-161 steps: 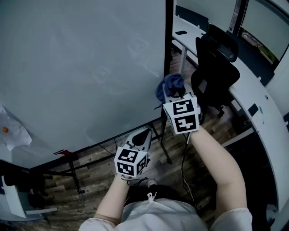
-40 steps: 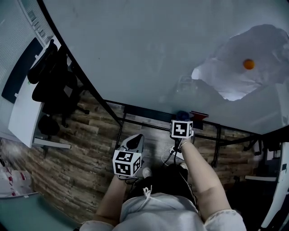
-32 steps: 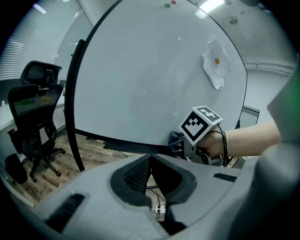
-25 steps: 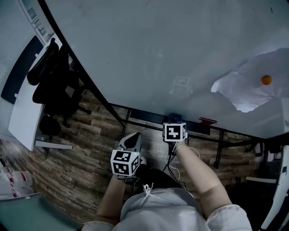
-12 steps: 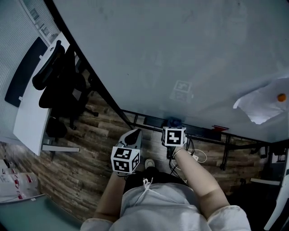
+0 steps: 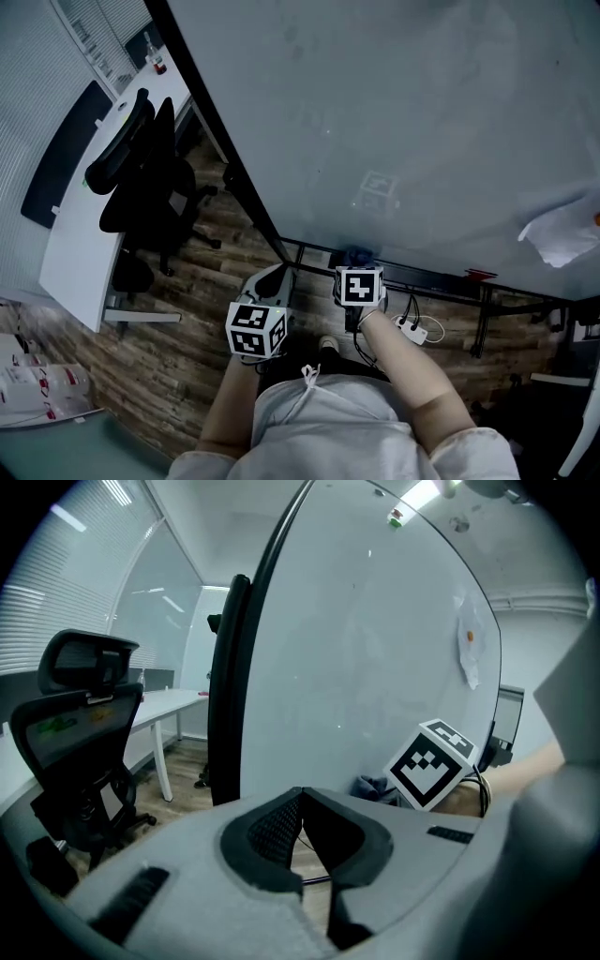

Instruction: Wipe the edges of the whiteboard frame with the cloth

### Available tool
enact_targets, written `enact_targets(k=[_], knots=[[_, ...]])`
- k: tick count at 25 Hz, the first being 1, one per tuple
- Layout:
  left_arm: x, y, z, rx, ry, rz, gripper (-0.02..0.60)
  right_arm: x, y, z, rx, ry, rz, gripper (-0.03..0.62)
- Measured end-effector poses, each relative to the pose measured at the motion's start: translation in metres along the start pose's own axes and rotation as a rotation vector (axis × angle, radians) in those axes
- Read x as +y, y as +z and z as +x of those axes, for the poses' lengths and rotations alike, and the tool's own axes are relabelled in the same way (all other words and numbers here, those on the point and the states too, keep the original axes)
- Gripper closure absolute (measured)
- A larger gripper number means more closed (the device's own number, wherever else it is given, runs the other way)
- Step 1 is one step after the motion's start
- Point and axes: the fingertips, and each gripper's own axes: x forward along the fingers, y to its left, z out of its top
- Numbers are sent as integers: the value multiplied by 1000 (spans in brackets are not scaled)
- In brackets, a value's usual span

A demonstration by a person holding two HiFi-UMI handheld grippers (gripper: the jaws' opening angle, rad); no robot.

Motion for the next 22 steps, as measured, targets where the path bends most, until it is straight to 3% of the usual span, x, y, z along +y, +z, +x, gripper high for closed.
enact_targets(k=[6,10,15,22], knots=[[34,9,-3,15,-62,59,563,22,4,11,-20,-73,32,519],[54,15,-7,24,-111,113,563,49,15,21,-41,-133,-51,517],[79,14,-17,33,-156,133,563,60,18,27,-30,-231,-75,518],[104,7,-23,51,-194,146,563,97,29,39,-52,-211,-61,518]])
